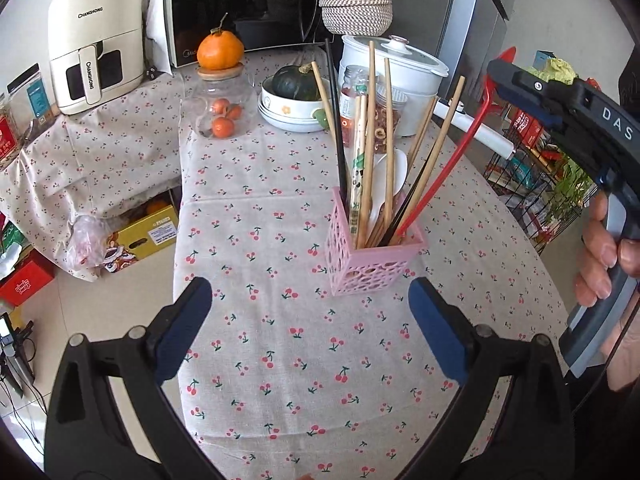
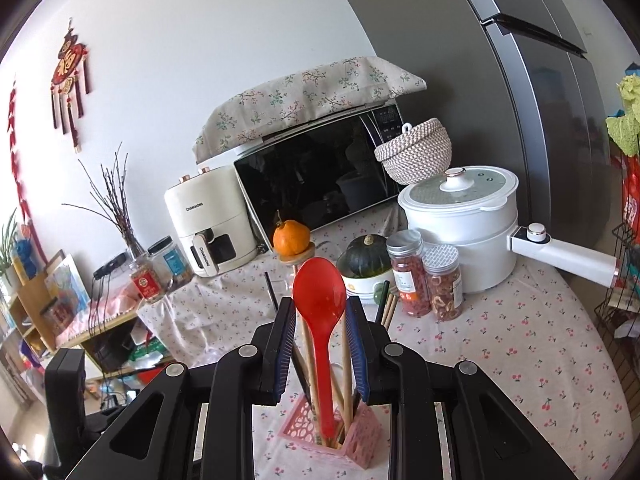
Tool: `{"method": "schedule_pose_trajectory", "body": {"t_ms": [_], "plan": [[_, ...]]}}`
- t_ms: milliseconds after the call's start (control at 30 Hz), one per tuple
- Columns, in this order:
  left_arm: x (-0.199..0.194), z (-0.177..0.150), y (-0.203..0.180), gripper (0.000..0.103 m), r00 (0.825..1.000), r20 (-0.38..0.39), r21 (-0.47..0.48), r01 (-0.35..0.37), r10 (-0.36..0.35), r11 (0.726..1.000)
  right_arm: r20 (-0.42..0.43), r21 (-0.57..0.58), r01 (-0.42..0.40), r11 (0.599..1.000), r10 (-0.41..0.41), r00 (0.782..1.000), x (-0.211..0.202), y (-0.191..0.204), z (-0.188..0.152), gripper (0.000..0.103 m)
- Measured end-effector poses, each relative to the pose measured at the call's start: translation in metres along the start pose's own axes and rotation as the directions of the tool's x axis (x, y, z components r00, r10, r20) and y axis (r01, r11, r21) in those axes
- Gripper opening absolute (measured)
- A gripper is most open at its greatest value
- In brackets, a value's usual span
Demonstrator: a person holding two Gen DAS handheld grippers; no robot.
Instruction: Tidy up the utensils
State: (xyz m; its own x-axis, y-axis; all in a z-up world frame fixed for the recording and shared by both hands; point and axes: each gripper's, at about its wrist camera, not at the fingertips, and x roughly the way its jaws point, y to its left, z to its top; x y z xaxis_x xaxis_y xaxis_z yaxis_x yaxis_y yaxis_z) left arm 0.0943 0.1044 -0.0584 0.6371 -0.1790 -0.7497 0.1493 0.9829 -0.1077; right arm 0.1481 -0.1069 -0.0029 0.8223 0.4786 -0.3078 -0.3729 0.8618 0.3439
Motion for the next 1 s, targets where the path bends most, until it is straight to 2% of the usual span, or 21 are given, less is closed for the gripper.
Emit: {"method": "schedule_pose_trajectory", "body": {"t_ms": [167, 233, 267, 300, 433, 500, 600, 733, 833, 1000], "plan": [[0.002, 0.000, 0.001, 0.100, 1.000, 0.002, -0.002, -0.017, 0.017, 1.000, -0.038, 0.001, 0.002, 1.000, -0.002, 0.999, 0.019, 0.001, -0.012, 0.029], [0.001, 0.000, 0.000, 0.101, 1.000, 0.000, -0.009, -0.025, 0.025, 1.000, -0.052, 0.001, -0.004, 1.000, 0.004, 0.999, 0.020, 0.001, -0.014, 0.047], [0.001, 0.001, -0.001, 0.102, 1.000, 0.000, -0.012, -0.028, 0.028, 1.000, -0.046, 0.004, -0.002, 1.000, 0.002, 0.999, 0.017, 0.001, -0.013, 0.062], [0.001, 0.001, -0.002, 0.102, 0.999, -0.003, -0.015, -0.033, 0.032, 0.999, -0.035, 0.007, -0.001, 1.000, 0.001, 0.999, 0.012, 0.001, -0.011, 0.071], [-0.003, 0.000, -0.008, 0.102, 0.998, 0.000, -0.014, -0.068, 0.068, 0.998, 0.005, 0.008, 0.039, 0.999, -0.039, 0.999, -0.014, -0.002, -0.002, 0.086], [-0.006, -0.001, -0.013, 0.102, 0.995, -0.003, -0.013, -0.095, 0.095, 0.995, 0.014, 0.012, 0.091, 0.996, -0.091, 0.996, -0.027, -0.006, 0.002, 0.101], [-0.019, -0.004, -0.023, 0.102, 0.994, 0.037, -0.020, -0.103, 0.104, 0.994, 0.002, 0.004, 0.154, 0.988, -0.154, 0.988, -0.046, -0.012, 0.004, 0.103], [-0.038, -0.008, -0.038, 0.102, 0.993, 0.086, -0.014, -0.083, 0.084, 0.996, -0.070, -0.007, 0.218, 0.976, -0.218, 0.974, -0.070, -0.022, 0.001, 0.103], [-0.048, -0.009, -0.046, 0.102, 0.991, 0.115, -0.030, -0.069, 0.072, 0.997, -0.108, -0.035, 0.311, 0.950, -0.313, 0.943, -0.089, -0.028, -0.009, 0.103], [-0.058, -0.009, -0.058, 0.102, 0.983, 0.162, -0.032, -0.085, 0.090, 0.996, -0.130, -0.081, 0.383, 0.920, -0.390, 0.911, -0.111, -0.036, -0.021, 0.103]]}}
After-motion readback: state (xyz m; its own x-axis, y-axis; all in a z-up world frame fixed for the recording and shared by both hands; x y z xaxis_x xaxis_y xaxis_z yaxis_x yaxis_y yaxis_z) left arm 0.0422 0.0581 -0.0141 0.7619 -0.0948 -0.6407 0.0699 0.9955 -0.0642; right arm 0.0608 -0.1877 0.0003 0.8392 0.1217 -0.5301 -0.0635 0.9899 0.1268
